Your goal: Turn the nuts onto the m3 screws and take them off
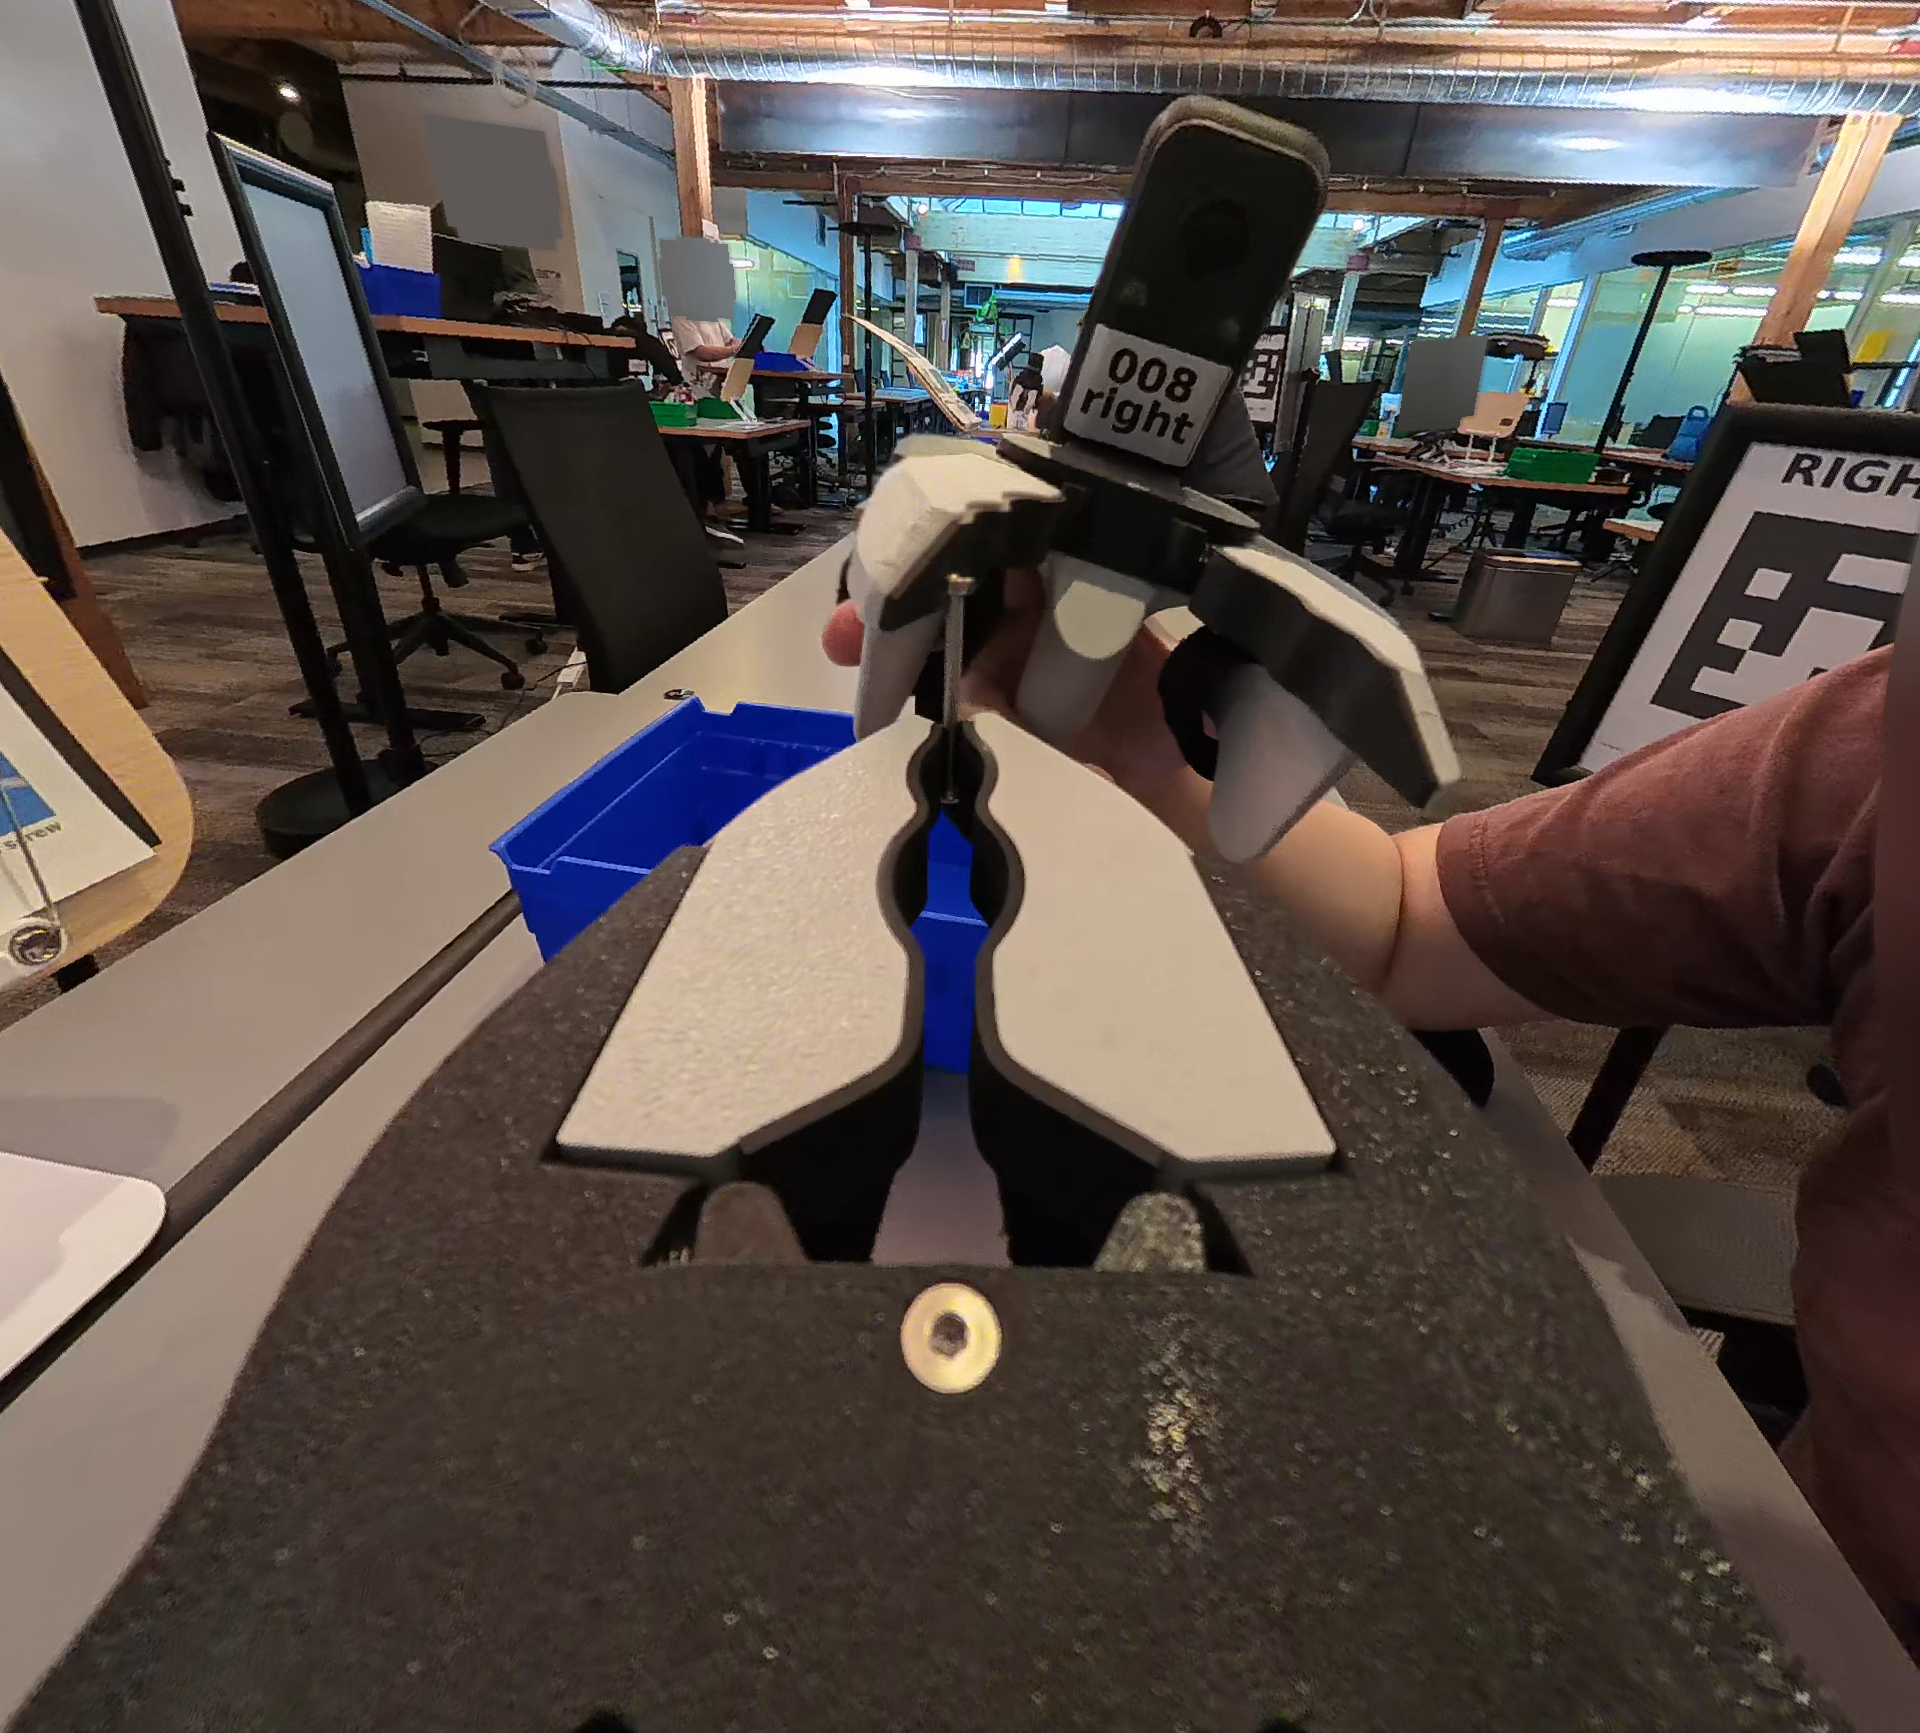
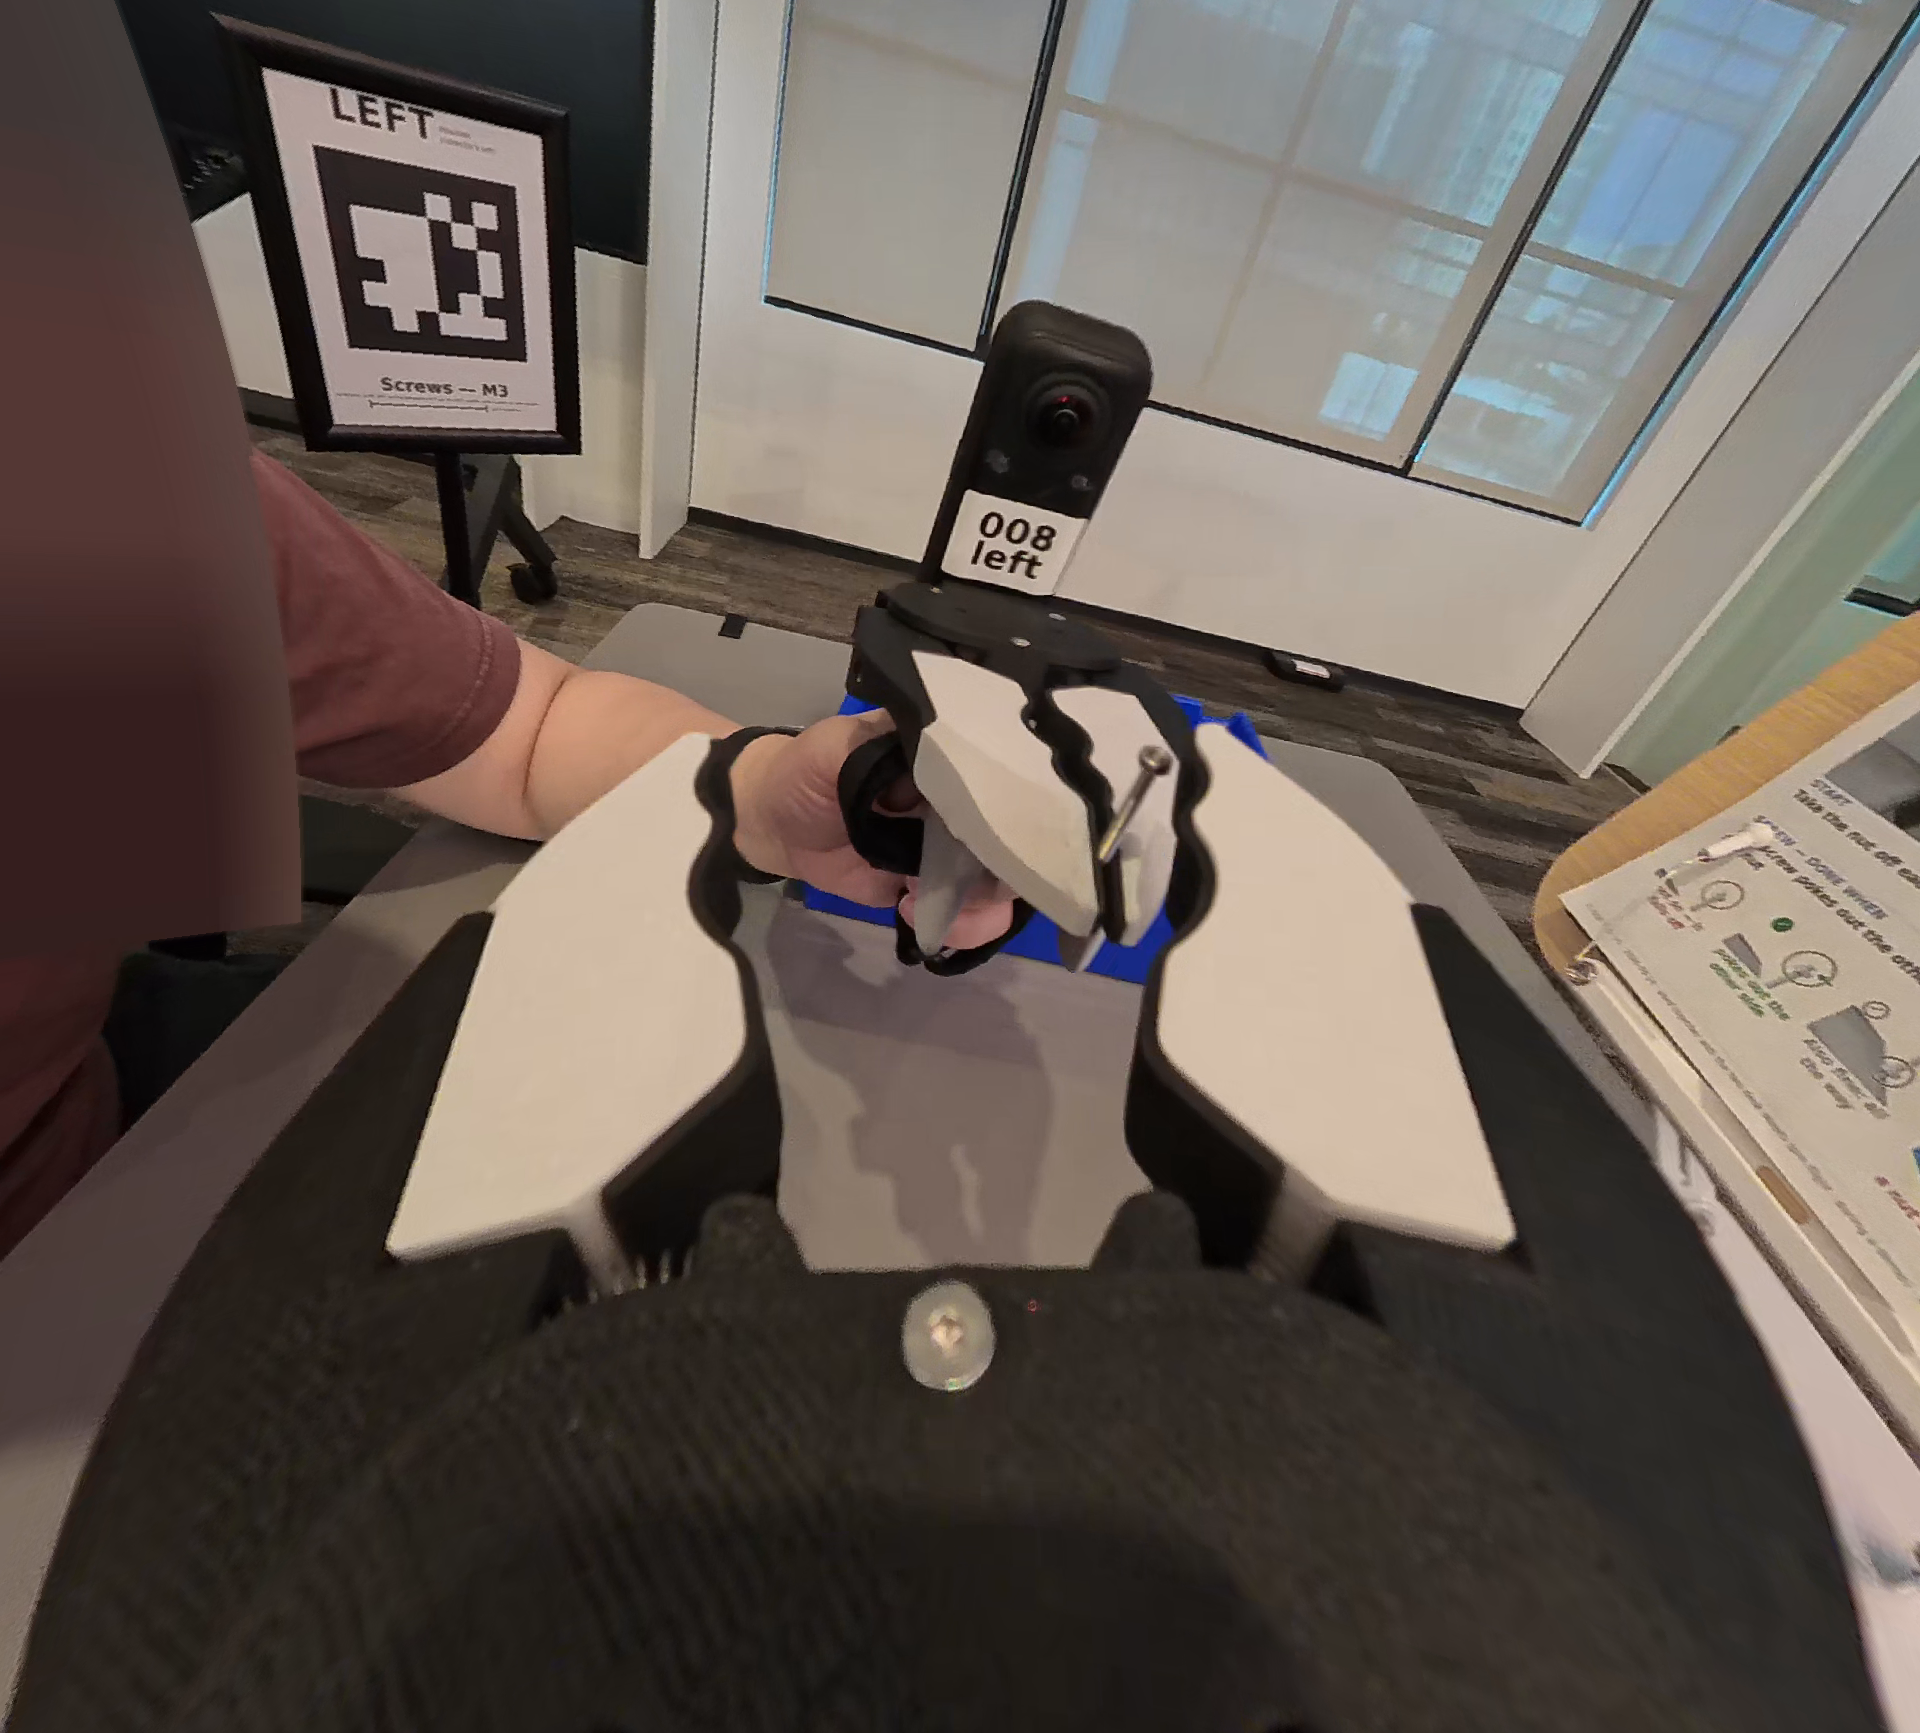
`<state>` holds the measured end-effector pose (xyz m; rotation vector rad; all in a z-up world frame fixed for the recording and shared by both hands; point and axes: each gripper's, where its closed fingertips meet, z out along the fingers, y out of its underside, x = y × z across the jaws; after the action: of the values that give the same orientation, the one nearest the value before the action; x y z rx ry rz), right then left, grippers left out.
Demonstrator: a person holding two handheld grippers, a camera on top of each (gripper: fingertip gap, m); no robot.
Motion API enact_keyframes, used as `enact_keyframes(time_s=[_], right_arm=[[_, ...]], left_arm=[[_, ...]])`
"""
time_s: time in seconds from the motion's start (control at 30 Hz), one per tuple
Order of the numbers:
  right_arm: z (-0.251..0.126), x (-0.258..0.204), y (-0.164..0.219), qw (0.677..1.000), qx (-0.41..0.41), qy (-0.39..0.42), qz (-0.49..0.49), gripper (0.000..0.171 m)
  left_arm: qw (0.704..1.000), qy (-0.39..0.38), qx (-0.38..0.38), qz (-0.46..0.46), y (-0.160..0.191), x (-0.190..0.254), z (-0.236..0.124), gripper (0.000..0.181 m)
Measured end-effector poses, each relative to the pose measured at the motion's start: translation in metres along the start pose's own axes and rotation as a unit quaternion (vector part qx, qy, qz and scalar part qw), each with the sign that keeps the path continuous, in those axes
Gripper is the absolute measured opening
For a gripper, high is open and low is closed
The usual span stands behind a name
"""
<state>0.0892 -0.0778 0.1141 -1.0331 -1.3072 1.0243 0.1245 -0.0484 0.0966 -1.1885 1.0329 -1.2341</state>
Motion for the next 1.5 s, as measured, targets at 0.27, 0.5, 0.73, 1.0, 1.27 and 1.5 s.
enact_keyframes(time_s=[0.27,0.5,0.73,1.0,1.27,1.5], right_arm=[[-0.005,0.001,0.004,0.999,-0.030,0.006,-0.017,0.084],[-0.009,0.004,-0.002,1.000,-0.012,0.009,-0.003,0.081],[0.001,-0.005,0.005,1.000,-0.027,-0.007,-0.013,0.086],[-0.009,0.002,-0.008,1.000,0.000,0.004,0.003,0.081],[0.009,-0.011,0.003,1.000,-0.018,-0.013,-0.008,0.085],[-0.001,-0.003,0.003,0.999,-0.036,0.008,-0.024,0.085]], left_arm=[[1.000,-0.011,0.003,-0.001,-0.002,-0.007,-0.004,0.002],[1.000,0.005,-0.004,-0.005,0.001,0.000,0.000,0.002],[1.000,0.002,-0.003,0.008,-0.001,0.003,0.001,0.002],[1.000,0.001,0.002,0.002,-0.003,-0.004,-0.005,0.002],[1.000,0.019,-0.005,0.018,0.002,0.009,0.004,0.002],[1.000,-0.014,0.010,0.009,-0.008,-0.008,-0.009,0.002]])
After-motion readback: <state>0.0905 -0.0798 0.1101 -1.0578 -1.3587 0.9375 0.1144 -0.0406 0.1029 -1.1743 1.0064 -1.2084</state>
